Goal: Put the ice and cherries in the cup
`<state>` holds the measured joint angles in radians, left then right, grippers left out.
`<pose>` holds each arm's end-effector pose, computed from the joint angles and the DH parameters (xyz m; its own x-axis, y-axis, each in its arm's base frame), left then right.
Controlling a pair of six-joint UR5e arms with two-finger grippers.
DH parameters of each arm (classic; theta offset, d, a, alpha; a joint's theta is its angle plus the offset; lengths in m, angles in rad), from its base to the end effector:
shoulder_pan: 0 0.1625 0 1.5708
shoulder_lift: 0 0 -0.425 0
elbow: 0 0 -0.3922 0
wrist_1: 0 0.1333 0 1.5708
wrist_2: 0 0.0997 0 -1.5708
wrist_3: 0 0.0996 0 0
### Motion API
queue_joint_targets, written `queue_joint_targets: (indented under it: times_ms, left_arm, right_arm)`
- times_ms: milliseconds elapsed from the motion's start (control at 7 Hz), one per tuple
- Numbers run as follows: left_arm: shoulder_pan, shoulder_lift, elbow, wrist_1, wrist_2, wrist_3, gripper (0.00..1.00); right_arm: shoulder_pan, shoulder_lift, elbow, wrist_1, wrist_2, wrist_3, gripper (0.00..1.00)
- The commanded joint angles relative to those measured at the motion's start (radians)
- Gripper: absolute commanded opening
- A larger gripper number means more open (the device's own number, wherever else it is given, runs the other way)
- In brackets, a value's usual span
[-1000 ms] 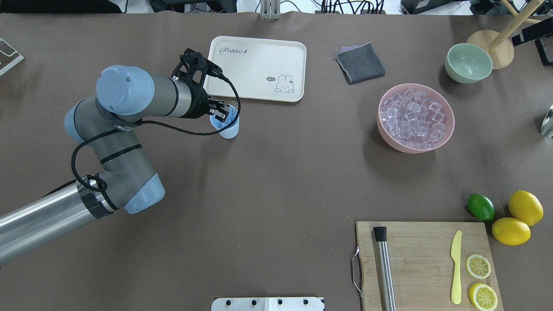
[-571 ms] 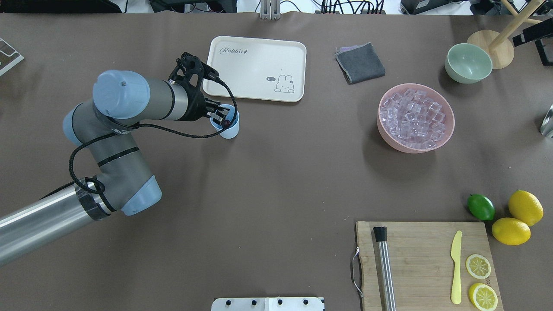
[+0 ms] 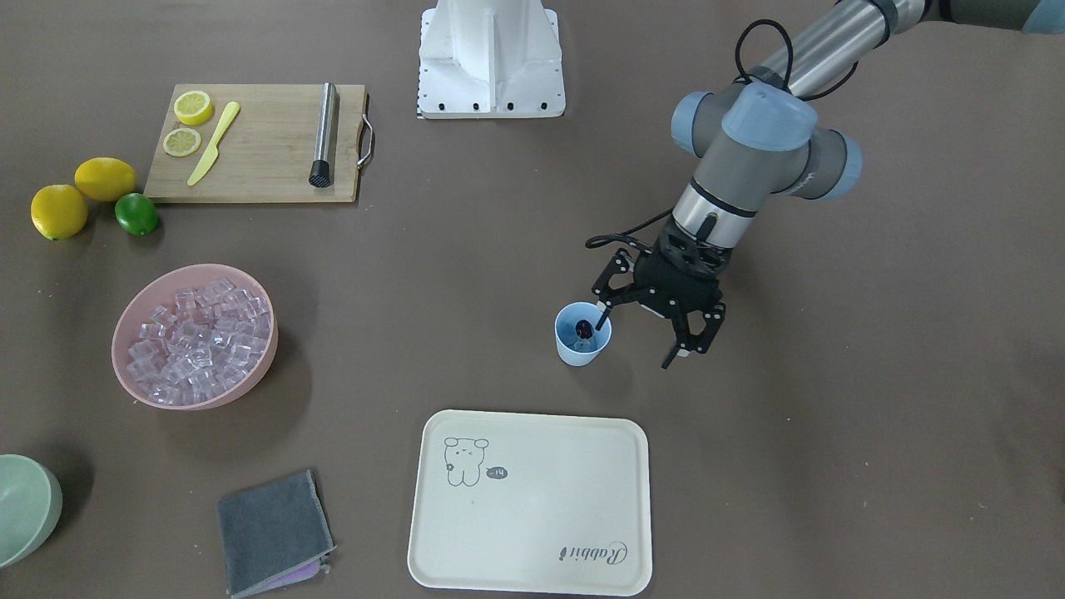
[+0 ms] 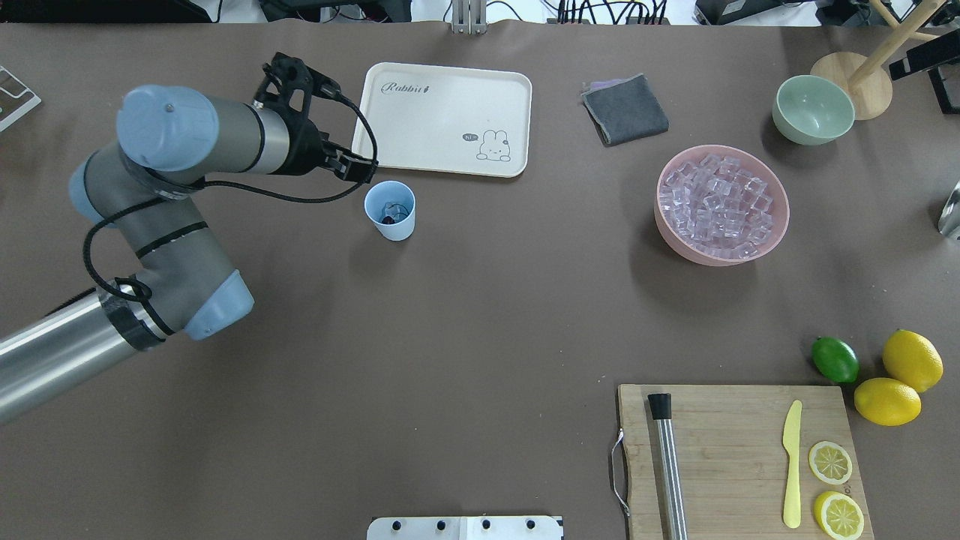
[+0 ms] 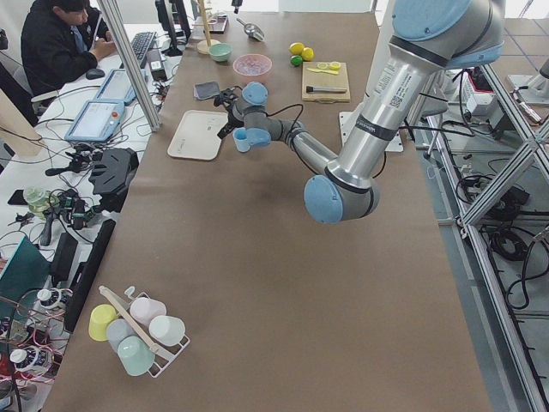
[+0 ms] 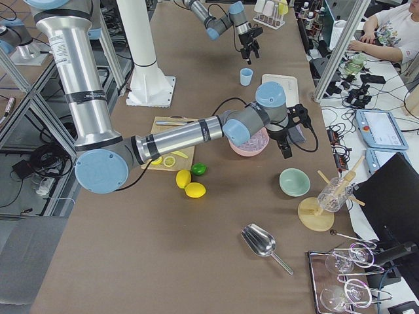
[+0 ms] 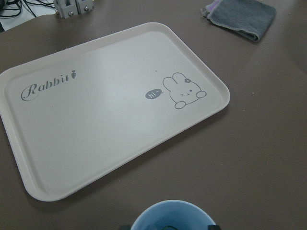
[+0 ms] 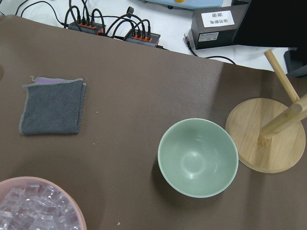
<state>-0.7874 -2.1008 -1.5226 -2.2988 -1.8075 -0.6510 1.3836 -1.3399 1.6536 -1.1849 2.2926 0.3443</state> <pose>0.4078 -0.5652 0.2884 0.5758 0.5177 -0.6328 0.1253 0.7090 0.6940 -0.0444 -0.5969 0.4482 0.6678 -0.2712 0.6932 -0.0882 0.8959 0.4355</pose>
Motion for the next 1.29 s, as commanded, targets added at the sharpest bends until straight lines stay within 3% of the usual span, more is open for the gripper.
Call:
queue_joint_targets:
  times_ms: [0,429,714,1143]
  left_arm:
    - [-0.189,0.030,0.015,0.106,-0.128,-0.001,0.97]
    - [-0.416,0.060,0.027,0.347,-0.264,0.011,0.97]
    - [-0.557,0.082,0.030,0.375,-0.425,0.020,0.97]
    - [-0.637,0.124,0.053,0.421,-0.450,0.027,0.98]
  right_arm:
    - [0.000,0.002,-0.008,-0.005,0.004,-0.001,1.00]
    - [-0.046,0.030,-0.026,-0.009,-0.021,0.002,1.00]
    - [-0.041,0.030,-0.031,-0.068,-0.056,0.018,1.00]
    - [-0.025,-0.066,-0.018,-0.110,-0.076,0.016,1.00]
